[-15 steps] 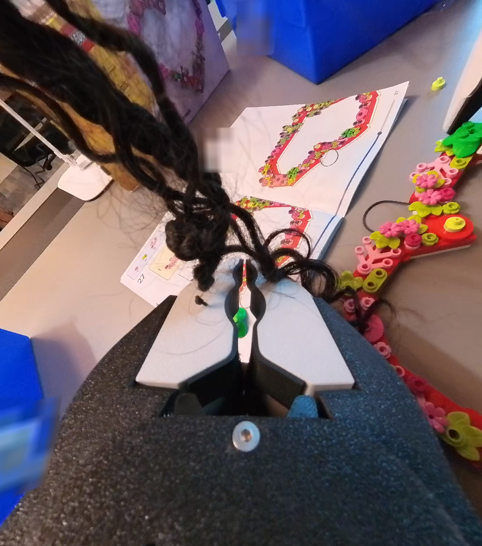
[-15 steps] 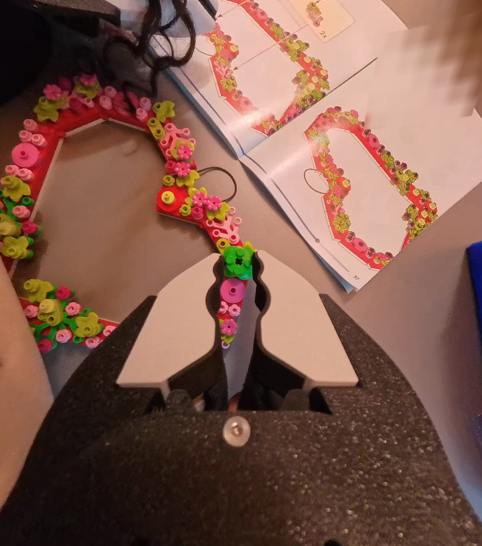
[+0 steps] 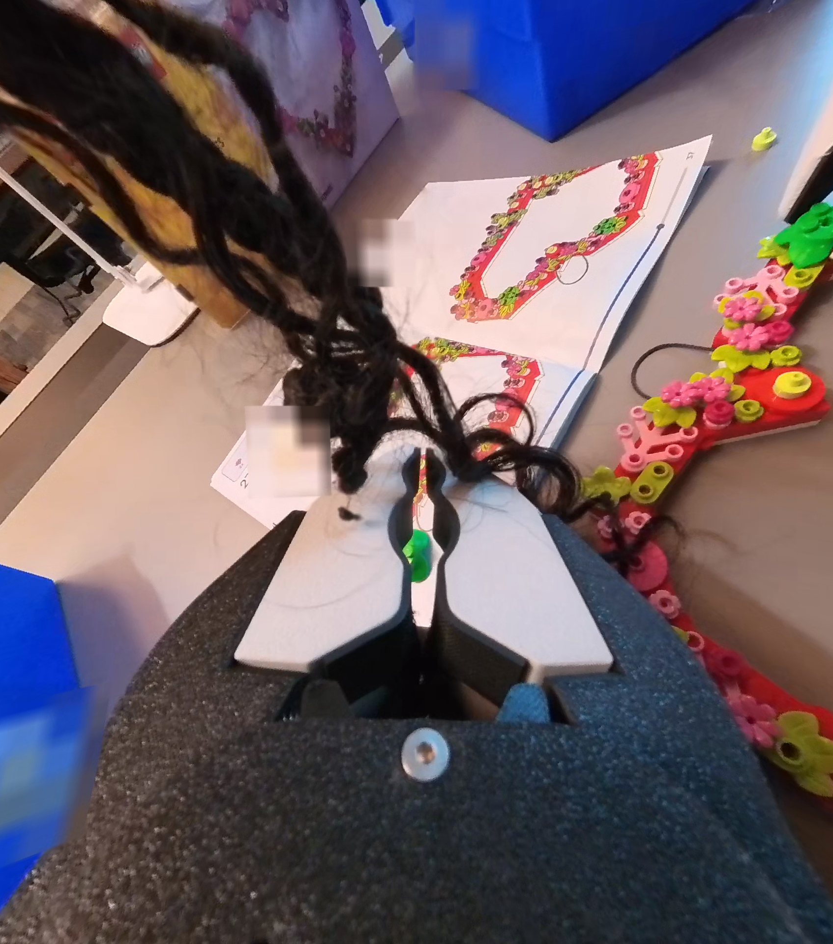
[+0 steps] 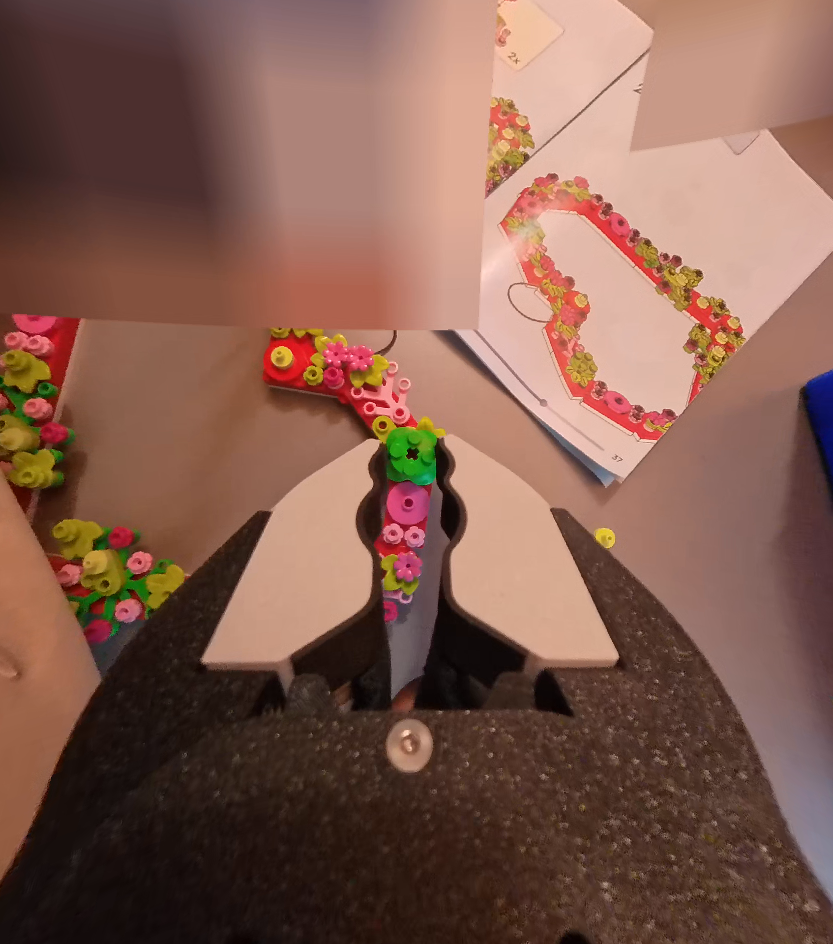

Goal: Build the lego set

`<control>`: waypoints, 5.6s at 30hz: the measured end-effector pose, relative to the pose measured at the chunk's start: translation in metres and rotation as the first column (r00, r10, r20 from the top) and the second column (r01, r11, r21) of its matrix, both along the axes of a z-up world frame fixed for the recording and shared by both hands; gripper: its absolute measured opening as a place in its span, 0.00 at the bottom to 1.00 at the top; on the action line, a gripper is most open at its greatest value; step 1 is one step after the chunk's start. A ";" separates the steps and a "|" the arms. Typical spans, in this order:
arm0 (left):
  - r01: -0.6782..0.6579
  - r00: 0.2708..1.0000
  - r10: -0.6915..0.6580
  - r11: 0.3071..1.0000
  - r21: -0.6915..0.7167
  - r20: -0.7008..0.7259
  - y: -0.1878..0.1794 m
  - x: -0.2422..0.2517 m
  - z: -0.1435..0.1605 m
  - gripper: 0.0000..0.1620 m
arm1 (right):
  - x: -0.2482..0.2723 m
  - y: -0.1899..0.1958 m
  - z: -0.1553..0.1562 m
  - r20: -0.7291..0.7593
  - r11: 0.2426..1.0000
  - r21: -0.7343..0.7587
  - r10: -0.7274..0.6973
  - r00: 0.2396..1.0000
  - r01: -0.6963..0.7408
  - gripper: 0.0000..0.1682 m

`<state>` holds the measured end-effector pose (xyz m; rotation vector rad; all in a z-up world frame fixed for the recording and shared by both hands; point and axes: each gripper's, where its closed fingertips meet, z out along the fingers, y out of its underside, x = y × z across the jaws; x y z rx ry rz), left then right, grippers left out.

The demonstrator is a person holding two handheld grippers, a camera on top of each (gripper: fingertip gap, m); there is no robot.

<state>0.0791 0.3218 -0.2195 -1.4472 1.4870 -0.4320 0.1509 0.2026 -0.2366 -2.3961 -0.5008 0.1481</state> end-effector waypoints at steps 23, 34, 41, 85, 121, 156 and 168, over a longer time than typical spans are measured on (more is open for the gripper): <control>0.003 1.000 -0.003 1.000 0.002 -0.001 0.000 0.001 0.000 0.01 | 0.000 0.001 0.000 -0.030 0.995 0.005 -0.099 0.995 0.099 0.11; -0.001 1.000 0.001 1.000 -0.005 0.002 0.000 0.000 0.001 0.03 | 0.001 0.001 -0.001 -0.035 0.990 0.008 -0.138 0.990 0.139 0.11; -0.007 1.000 0.007 1.000 0.014 -0.026 0.001 0.001 -0.003 0.08 | 0.001 0.001 -0.001 -0.046 0.992 0.003 -0.125 0.991 0.125 0.11; 0.058 0.895 0.021 0.985 -0.164 0.445 0.003 -0.006 0.056 0.19 | 0.001 0.000 -0.002 -0.029 0.992 -0.087 -0.089 0.996 0.086 0.11; -0.475 0.842 0.378 0.858 0.197 0.384 0.072 -0.052 0.054 0.21 | -0.001 0.011 0.000 -0.184 0.985 0.145 0.121 0.975 -0.095 0.11; -0.136 0.970 0.086 0.967 0.214 0.226 -0.008 -0.045 0.061 0.28 | -0.088 0.108 0.045 -0.307 0.953 0.144 0.298 0.904 -0.266 0.11; -0.239 0.915 0.194 0.967 0.089 0.353 0.023 -0.056 0.060 0.23 | -0.044 0.086 0.060 -0.196 0.907 0.148 0.417 0.887 -0.394 0.31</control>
